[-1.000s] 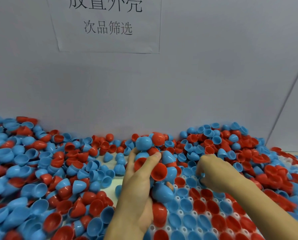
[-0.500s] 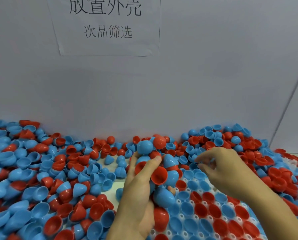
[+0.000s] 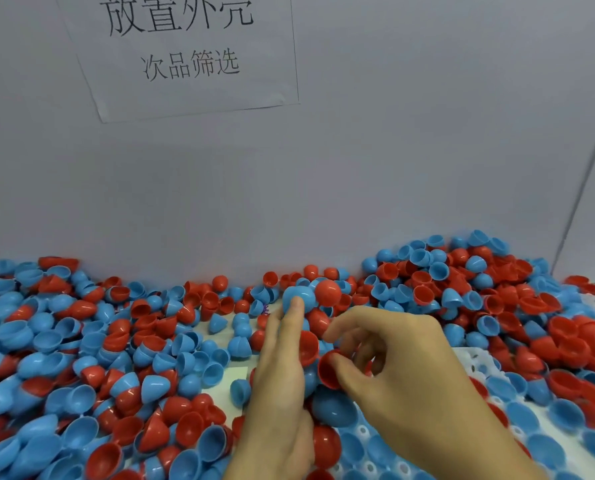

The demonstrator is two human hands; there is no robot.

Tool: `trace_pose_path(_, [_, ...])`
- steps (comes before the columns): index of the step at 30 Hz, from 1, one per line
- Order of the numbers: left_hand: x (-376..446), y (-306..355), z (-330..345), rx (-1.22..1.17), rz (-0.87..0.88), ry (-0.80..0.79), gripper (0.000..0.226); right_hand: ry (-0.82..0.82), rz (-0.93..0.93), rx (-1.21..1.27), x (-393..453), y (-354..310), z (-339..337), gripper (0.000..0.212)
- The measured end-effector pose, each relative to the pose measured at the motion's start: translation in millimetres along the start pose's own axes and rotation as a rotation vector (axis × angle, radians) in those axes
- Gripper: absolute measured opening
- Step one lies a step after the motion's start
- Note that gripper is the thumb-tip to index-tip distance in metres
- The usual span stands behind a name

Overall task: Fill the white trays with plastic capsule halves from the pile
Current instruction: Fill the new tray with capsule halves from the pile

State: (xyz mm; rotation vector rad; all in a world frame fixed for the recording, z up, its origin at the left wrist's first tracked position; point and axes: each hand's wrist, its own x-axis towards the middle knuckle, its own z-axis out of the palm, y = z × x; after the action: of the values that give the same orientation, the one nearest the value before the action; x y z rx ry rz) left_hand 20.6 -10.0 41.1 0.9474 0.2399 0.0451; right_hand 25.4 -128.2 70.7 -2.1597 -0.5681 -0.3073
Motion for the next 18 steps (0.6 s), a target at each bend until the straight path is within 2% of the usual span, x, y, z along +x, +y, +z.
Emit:
trace_pose_path(2, [-2.6,0.9,1.0,-0.047,-0.065,-0.038,0.08,0.002,0.017,0.029,0.0,1.5,0.5,0.026])
trace_pose_path(10, [-3.8,4.8,-0.8,-0.095,-0.036,-0.166,0.047,0.016,0.101,0.216,-0.3,8.9,-10.0,0.04])
trace_pose_path(14, [-4.1,5.1,0.2,-0.142,-0.075,-0.186,0.047,-0.007,0.135,0.276,-1.4,13.3,-16.1,0.031])
trace_pose_path(18, [-4.1,6.3,-0.8,-0.15,-0.081,-0.119,0.053,-0.003,0.188,0.28,-0.9,18.8,-26.1,0.023])
